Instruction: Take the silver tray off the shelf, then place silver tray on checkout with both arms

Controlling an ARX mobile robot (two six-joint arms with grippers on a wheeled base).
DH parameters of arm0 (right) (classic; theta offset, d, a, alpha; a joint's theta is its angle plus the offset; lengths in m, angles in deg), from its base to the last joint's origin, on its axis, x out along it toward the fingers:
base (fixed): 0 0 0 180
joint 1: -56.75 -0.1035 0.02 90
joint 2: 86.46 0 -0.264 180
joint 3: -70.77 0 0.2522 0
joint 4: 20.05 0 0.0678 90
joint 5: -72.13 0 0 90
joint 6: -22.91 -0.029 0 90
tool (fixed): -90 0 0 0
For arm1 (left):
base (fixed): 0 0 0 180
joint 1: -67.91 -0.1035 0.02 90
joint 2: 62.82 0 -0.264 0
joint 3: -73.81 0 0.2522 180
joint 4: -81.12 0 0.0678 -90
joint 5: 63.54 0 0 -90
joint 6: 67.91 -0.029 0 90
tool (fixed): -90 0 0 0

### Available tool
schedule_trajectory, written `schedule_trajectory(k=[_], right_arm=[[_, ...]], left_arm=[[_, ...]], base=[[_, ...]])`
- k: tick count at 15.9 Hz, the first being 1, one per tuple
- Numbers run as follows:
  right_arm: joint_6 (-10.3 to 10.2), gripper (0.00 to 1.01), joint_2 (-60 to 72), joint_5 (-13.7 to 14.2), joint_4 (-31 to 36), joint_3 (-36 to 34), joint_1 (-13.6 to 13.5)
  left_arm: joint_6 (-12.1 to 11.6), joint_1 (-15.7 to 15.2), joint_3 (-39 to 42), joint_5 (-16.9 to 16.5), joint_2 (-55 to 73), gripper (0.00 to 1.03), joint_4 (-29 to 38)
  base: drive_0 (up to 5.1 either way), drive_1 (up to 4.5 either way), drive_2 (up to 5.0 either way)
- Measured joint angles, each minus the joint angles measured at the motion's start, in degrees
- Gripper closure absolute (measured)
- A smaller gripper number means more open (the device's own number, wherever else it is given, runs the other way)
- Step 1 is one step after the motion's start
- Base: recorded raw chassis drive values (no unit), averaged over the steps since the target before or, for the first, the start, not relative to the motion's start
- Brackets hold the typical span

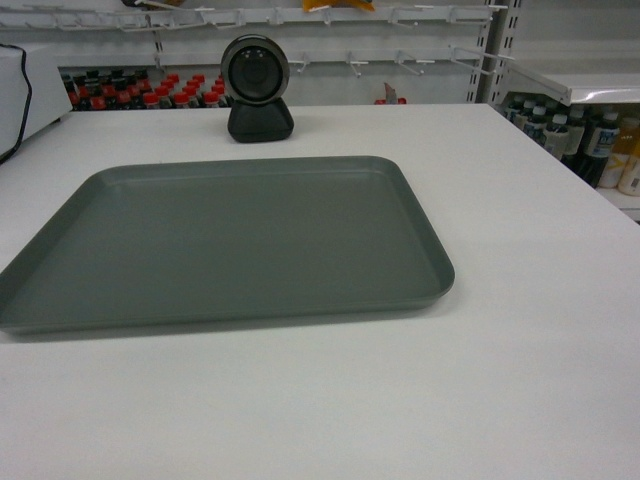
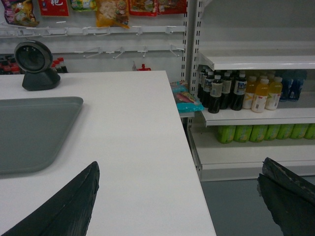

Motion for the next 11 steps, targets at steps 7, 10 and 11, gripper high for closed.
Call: schedule_trajectory(k=[7,10,11], right_arm=[[0.0,0.03,0.0,0.0,0.0,0.0,0.0],[0.0,0.03,0.0,0.0,0.0,0.0,0.0],[0.0,0.03,0.0,0.0,0.1,0.0,0.0]], left_arm=[[0.0,0.0,0.0,0.0,0.0,0.05,0.0],[0.0,0.0,0.0,0.0,0.0,0.05,0.0],[0.0,0.0,0.0,0.0,0.0,0.05,0.0]], base=[[0.0,-1.94,2.0],[-0.1,-4.31,4.0],[-0.1,-4.31,4.0]])
